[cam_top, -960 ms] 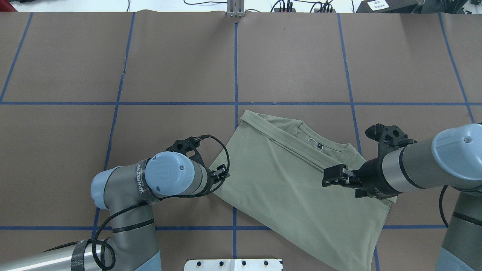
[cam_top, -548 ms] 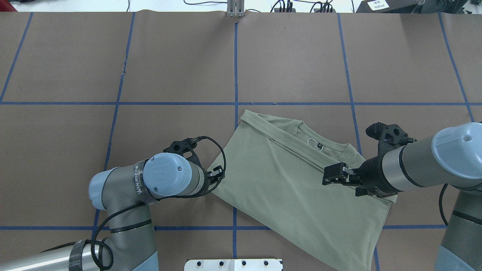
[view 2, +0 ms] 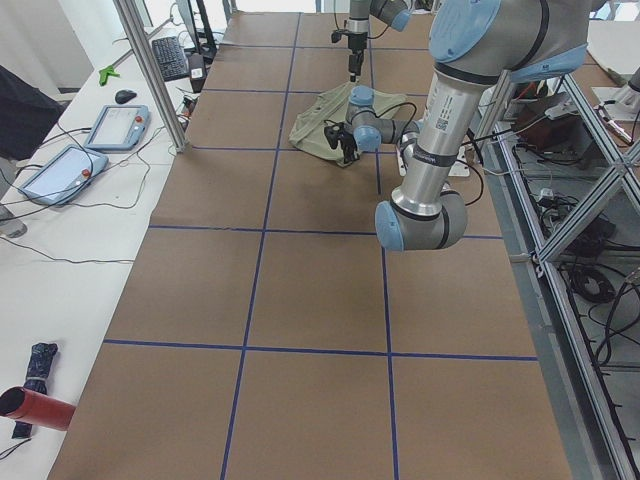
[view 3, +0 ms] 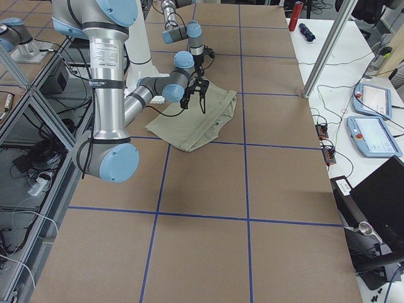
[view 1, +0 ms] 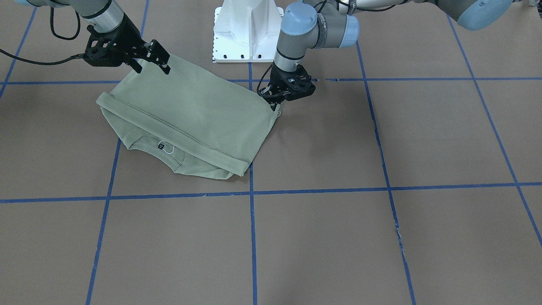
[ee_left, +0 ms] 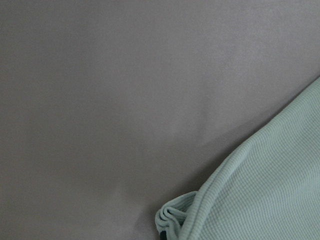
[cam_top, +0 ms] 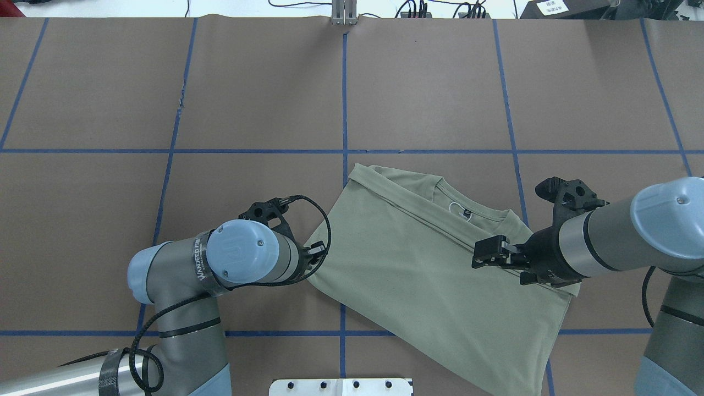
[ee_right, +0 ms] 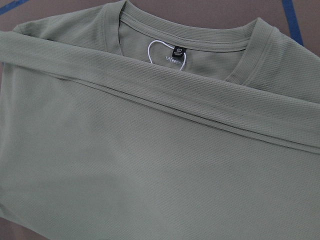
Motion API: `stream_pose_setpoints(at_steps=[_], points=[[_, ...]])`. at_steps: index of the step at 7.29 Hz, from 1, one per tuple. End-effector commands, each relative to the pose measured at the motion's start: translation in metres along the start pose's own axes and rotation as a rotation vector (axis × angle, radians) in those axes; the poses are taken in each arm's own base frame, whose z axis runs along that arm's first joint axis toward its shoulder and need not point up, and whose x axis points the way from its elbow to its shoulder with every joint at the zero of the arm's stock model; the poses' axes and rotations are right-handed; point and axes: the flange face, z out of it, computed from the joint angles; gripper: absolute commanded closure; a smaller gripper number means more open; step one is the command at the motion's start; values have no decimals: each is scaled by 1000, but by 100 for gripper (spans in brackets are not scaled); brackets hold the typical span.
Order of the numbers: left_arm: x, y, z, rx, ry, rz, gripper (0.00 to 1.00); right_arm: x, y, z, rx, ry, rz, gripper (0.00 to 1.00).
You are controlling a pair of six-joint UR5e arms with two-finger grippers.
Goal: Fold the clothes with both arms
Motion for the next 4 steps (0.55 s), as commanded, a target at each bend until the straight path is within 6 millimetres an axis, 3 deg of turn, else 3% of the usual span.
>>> stream_pose_setpoints(at_steps=[1, 4], points=[[4, -52, -13, 65, 12, -39, 100, 1, -8, -7, 12, -7, 12, 0], [15, -151, -18, 184, -13, -5, 100, 3, -19, -14, 33, -11, 28, 0]])
